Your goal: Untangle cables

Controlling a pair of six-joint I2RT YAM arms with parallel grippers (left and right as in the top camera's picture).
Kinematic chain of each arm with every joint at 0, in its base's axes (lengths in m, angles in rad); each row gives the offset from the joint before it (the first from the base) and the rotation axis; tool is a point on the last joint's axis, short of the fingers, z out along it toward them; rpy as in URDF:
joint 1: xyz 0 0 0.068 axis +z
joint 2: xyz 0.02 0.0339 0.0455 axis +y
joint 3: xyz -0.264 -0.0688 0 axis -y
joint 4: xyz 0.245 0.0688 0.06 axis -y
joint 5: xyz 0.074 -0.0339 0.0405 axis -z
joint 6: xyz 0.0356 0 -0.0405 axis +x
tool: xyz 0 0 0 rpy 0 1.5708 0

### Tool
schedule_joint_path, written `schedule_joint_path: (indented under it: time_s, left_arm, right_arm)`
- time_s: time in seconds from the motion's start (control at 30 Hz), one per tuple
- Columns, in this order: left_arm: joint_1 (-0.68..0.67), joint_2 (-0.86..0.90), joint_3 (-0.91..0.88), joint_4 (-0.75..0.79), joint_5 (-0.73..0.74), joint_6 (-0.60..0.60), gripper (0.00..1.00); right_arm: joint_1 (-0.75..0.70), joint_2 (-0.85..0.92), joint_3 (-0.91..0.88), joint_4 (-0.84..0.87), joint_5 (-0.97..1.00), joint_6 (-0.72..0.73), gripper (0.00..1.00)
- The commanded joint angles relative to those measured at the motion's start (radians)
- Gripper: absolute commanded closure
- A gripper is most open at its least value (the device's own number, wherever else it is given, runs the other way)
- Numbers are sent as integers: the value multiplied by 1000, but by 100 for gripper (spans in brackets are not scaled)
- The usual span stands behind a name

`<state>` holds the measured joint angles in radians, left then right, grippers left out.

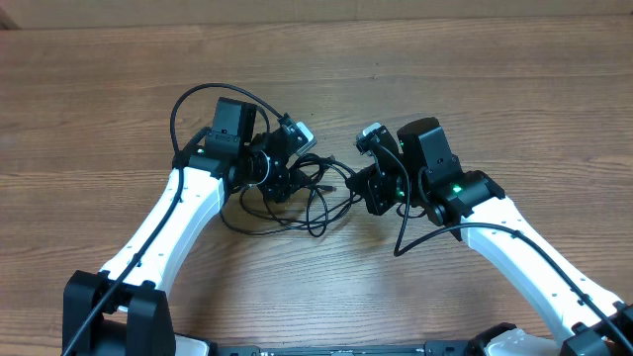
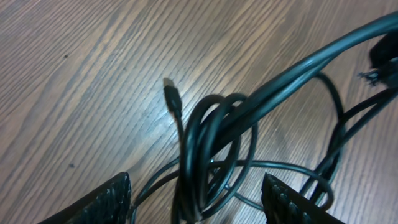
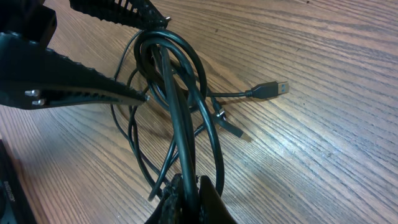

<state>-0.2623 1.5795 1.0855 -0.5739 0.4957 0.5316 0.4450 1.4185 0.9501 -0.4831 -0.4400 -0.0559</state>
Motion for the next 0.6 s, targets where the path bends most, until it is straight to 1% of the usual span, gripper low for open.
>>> schedule_joint_path:
  time_s: [0.0, 0.13, 0.2, 0.27, 0.3, 0.33, 0.37, 0.47, 0.53, 0.57]
  left_arm:
    - [-7, 29, -13, 5, 60, 14, 33]
    - [-7, 67, -13, 5, 83, 14, 35]
    - [-7, 90, -13, 5, 83, 14, 41]
    - [-6, 110, -13, 5, 97, 15, 57]
    - [-6, 113, -12, 6, 113, 14, 68]
    - [-5, 114, -12, 6, 138, 14, 77]
    - [-6, 113, -12, 8, 164, 15, 81]
    - [-6, 113, -9, 32, 226, 14, 88]
    - [-6, 113, -9, 47, 248, 14, 95]
    - [-6, 113, -9, 51, 257, 14, 96]
  right_arm:
    - [-8, 0, 16, 7, 2, -1, 96]
    - [-8, 0, 16, 7, 2, -2, 96]
    - [-8, 0, 16, 7, 2, -2, 96]
    - [-8, 0, 16, 6, 2, -2, 96]
    - [-8, 0, 16, 6, 2, -2, 96]
    - [-8, 0, 16, 7, 2, -2, 96]
    - [-8, 0, 16, 7, 2, -2, 96]
    - [-8, 0, 16, 7, 2, -2, 96]
    - [-8, 0, 16, 6, 2, -2, 96]
    - [-8, 0, 16, 6, 2, -2, 96]
